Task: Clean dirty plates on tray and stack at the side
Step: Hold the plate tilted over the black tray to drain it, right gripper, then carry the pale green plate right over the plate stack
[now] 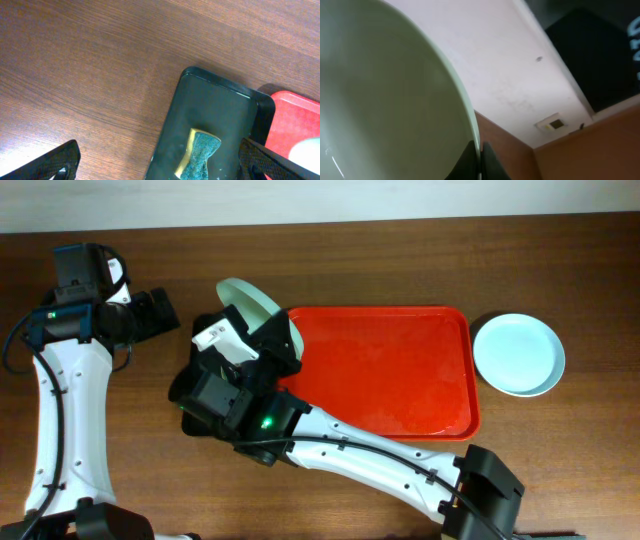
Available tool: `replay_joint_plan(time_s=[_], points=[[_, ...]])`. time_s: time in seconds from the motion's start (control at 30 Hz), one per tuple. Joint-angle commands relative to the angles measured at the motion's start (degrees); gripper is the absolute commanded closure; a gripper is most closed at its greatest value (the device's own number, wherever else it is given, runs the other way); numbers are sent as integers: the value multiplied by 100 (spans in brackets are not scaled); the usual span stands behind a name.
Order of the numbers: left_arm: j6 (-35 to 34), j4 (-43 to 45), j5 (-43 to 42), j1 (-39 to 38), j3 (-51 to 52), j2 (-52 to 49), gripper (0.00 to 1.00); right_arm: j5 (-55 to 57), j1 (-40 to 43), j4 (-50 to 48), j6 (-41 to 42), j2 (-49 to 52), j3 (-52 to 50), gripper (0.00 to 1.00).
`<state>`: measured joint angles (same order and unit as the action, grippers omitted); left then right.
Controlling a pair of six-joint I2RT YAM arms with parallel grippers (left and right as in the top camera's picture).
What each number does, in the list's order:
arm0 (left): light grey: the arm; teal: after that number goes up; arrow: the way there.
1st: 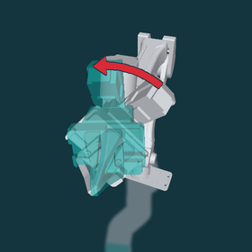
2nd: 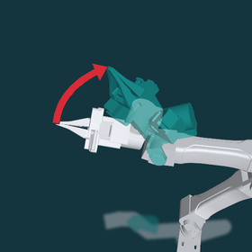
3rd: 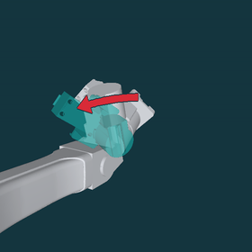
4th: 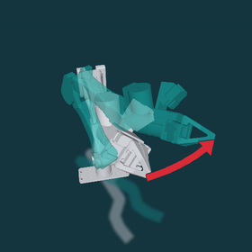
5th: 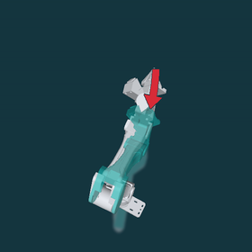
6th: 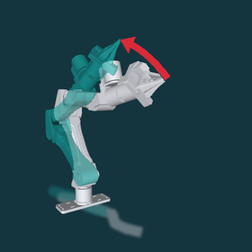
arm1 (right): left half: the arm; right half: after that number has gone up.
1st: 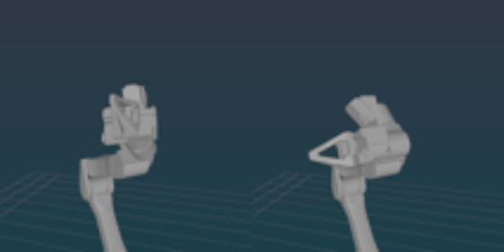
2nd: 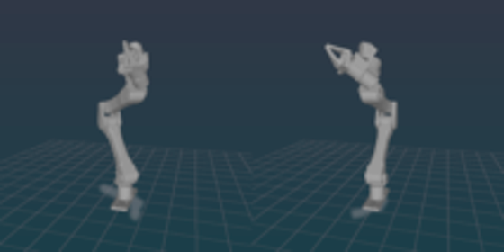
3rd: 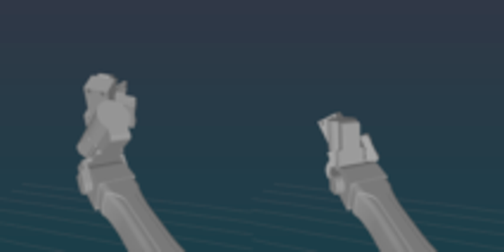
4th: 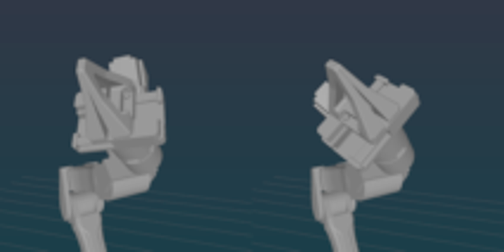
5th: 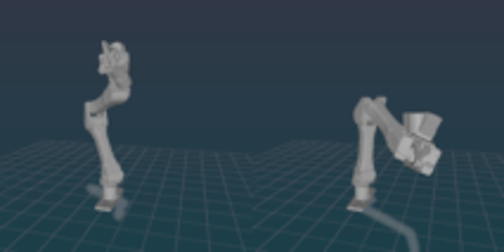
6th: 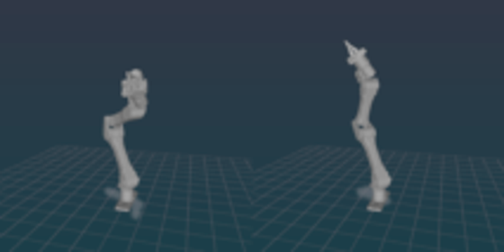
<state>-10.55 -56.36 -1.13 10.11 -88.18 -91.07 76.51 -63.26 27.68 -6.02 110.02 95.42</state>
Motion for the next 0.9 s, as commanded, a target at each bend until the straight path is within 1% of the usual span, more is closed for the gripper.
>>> replay_joint_plan(time_s=[0.0,0.03,0.1,0.2,0.33,0.43,0.6,0.67,0.73,0.87], points=[[-74,9,-15,17,-26,44,1,-656,173,544,1147,-2,26,96],[-74,9,-17,17,-26,44,1,-933,225,761,1443,-2,26,96],[-74,9,-17,17,-26,44,1,-1941,426,1305,2297,-2,26,96],[-74,9,-15,17,-26,44,1,-3077,763,1613,2968,-2,26,96],[-74,9,-15,17,-26,44,1,-4192,1246,1624,3038,-116,50,96],[-74,9,-15,17,-26,44,1,-4850,1663,1663,3058,-487,55,96],[-74,7,-17,17,-26,44,1,-6616,2605,1821,3056,-1174,55,96],[-74,7,-15,20,-26,44,1,-7342,3134,2074,3053,-1355,55,96],[-74,9,-17,17,-26,44,1,-7827,3709,2450,3053,-1410,55,96],[-74,9,-17,17,-26,44,1,-8214,4697,3285,2977,-1386,50,96]])
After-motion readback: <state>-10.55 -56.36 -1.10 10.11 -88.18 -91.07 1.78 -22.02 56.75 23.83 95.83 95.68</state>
